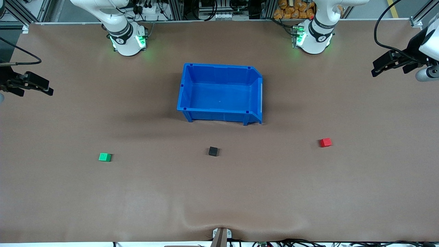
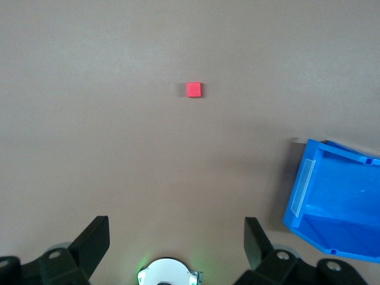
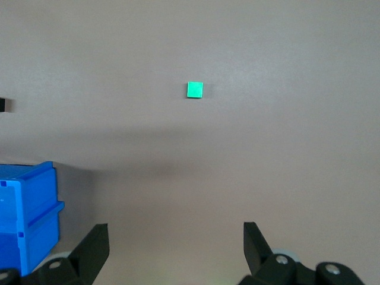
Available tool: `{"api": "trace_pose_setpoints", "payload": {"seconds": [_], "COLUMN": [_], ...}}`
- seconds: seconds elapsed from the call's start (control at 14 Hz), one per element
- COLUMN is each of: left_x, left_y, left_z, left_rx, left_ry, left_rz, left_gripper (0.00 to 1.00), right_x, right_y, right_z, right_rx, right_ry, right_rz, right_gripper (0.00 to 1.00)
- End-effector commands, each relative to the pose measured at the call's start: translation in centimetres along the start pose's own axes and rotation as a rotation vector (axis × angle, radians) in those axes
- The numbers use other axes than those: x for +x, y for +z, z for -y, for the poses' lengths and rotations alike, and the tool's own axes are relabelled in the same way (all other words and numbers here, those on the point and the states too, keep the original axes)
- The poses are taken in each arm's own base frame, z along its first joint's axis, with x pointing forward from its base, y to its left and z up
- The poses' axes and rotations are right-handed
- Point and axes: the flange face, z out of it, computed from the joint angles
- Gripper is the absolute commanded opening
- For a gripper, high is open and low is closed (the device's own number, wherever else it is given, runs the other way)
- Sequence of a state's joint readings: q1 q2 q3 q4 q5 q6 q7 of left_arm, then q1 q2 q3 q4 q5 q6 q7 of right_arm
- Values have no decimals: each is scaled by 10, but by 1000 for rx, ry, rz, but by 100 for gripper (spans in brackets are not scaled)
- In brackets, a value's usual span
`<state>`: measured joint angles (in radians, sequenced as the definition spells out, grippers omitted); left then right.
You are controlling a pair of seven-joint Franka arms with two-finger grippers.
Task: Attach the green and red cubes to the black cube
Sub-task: 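Move the right gripper toward the green cube while the left gripper approaches the red cube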
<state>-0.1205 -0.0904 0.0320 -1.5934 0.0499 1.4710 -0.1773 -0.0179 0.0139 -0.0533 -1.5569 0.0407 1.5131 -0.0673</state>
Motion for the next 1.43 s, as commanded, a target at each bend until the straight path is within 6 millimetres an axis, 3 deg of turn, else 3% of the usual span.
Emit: {"api": "trace_pose_setpoints", "payload": {"seconds": [0.0,0.21,0.5,0.79,1.07,1.36], "left_x": [2,6,27,40,43,54], "left_y": [-5,-5,0,17,22,37], "left_z": [2,2,7,3,-4,-4], "left_rx": [-16,-13,-11,-7,-57,-32], "left_ry": [12,2,-27,-26,-21,-10], "left_rz": [2,-2,0,30,36,47], "left_gripper": [100,100,100,100,100,100], "right_x": [-6,-6,-6,-4,12,41], "right_y": [-1,-1,0,3,26,69], "right_z": [-2,-2,-3,-1,-1,0], "right_rx": [19,17,19,18,19,18], "right_ry": [-5,-5,-3,-9,-19,-37], "right_rz": [-3,-1,2,8,36,64], "right_gripper": [100,100,100,100,100,100]}}
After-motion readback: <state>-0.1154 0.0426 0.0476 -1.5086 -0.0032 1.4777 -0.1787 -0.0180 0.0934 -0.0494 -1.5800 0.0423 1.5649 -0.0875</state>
